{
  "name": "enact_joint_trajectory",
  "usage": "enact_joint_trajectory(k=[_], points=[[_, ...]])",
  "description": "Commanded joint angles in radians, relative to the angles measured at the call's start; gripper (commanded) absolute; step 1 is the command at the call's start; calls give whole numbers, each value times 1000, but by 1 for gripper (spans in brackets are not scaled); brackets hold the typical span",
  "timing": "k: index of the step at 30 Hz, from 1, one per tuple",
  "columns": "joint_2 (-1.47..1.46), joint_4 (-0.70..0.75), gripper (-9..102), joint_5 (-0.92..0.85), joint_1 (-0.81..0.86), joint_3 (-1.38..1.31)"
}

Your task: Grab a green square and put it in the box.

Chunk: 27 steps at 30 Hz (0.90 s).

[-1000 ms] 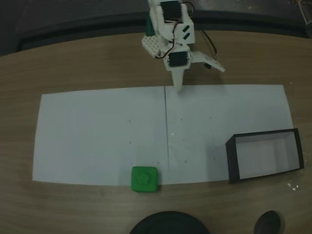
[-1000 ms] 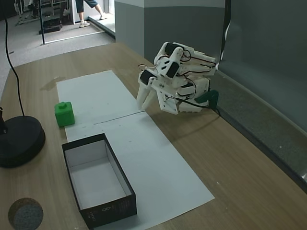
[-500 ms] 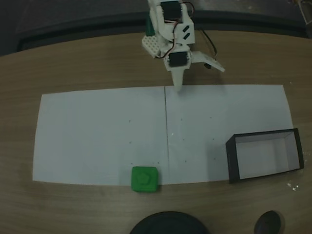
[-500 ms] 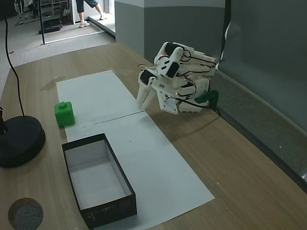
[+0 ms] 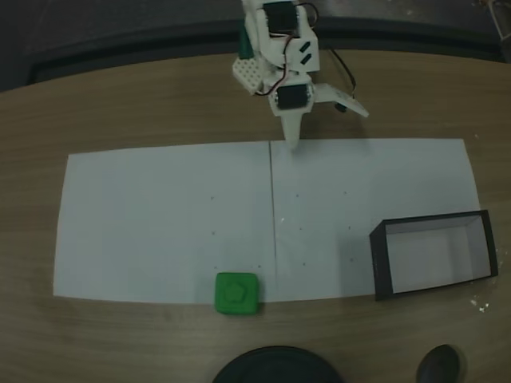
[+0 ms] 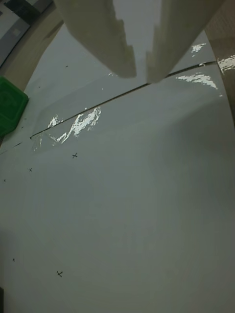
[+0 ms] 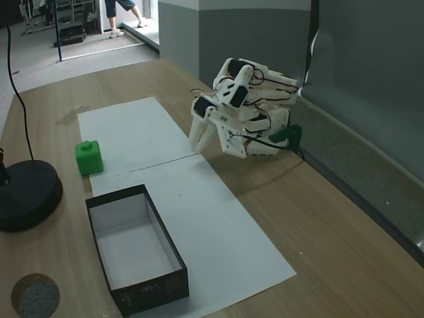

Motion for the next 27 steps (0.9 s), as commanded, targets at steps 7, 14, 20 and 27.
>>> enact_joint_trajectory(k=[7, 14, 20, 27], points=[[25, -178, 0, -8, 94, -49], [21, -502, 10, -196, 241, -64], [-23, -546, 18, -147, 264, -176], [-373, -545, 29, -98, 255, -396]])
